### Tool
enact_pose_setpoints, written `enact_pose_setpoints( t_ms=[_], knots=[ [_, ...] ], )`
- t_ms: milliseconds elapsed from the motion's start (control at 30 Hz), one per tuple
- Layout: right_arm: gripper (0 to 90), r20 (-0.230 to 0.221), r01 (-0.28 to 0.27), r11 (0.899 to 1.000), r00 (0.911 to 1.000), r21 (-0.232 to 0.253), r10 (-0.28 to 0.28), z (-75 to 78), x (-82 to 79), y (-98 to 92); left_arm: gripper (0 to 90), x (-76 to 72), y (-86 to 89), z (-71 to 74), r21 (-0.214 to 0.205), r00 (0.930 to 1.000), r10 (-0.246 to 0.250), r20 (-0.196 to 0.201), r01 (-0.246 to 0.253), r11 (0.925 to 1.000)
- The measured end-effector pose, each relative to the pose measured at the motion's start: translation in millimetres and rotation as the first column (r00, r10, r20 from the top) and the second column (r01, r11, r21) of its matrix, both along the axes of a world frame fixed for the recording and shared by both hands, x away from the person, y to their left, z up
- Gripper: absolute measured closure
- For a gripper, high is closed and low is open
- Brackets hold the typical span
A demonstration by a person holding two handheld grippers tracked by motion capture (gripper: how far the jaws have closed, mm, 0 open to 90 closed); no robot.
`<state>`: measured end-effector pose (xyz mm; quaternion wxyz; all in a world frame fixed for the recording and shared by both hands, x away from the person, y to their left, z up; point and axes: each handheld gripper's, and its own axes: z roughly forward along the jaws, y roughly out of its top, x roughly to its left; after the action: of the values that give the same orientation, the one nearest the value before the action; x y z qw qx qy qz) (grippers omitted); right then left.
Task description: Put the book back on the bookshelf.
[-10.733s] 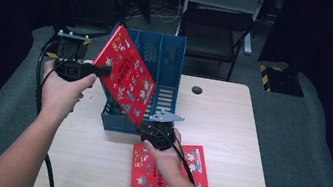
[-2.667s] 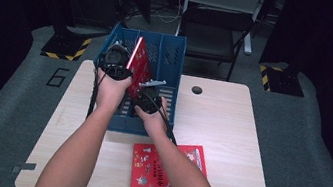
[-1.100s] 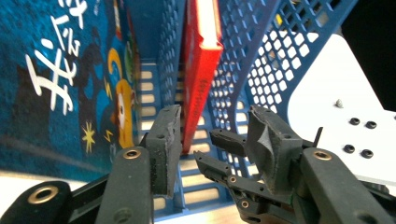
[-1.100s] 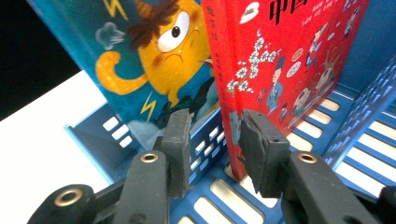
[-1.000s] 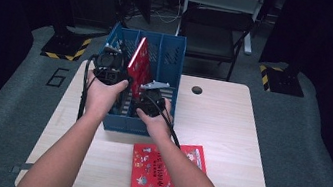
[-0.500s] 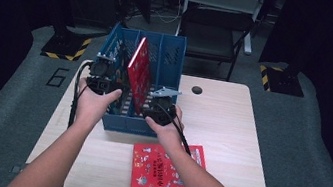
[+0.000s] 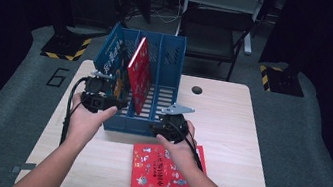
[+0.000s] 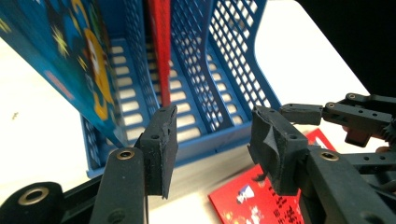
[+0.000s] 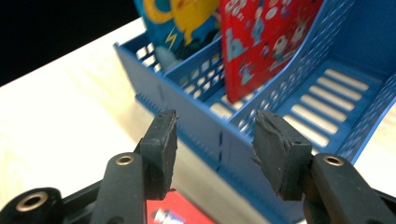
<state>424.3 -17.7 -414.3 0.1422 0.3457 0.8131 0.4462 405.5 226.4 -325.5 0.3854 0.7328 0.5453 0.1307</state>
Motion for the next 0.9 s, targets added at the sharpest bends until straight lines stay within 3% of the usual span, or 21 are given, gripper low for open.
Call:
enact_pose_setpoints(
  t_ms=[200, 300, 633, 900],
  knots=[
    [48.4, 0.003, -0.030, 0.999, 0.9995, -0.016, 0.030, -8.8, -16.8, -7.8, 51.3, -12.7, 0.8, -18.2, 0.003, 0.9993, -0.038, -0.007, 0.038, 0.9993],
    [48.1, -0.017, -0.027, 0.999, 0.9995, -0.031, 0.026, -18.0, -26.3, -15.9, 51.4, -19.9, 1.3, -37.5, 0.018, 0.9985, -0.051, -0.018, 0.052, 0.9985],
    [46.1, -0.047, 0.032, 0.999, 0.9983, -0.042, -0.034, -41.1, -47.3, -46.7, 48.0, -33.3, -1.0, -81.6, -0.011, 0.9938, -0.097, -0.055, 0.097, 0.9953],
    [40.0, -0.072, 0.085, 0.996, 0.9935, -0.034, -0.088, -55.5, -62.3, -72.4, 38.2, -41.4, -7.8, -105.4, -0.025, 0.9884, -0.146, -0.041, 0.145, 0.9891]
  ],
)
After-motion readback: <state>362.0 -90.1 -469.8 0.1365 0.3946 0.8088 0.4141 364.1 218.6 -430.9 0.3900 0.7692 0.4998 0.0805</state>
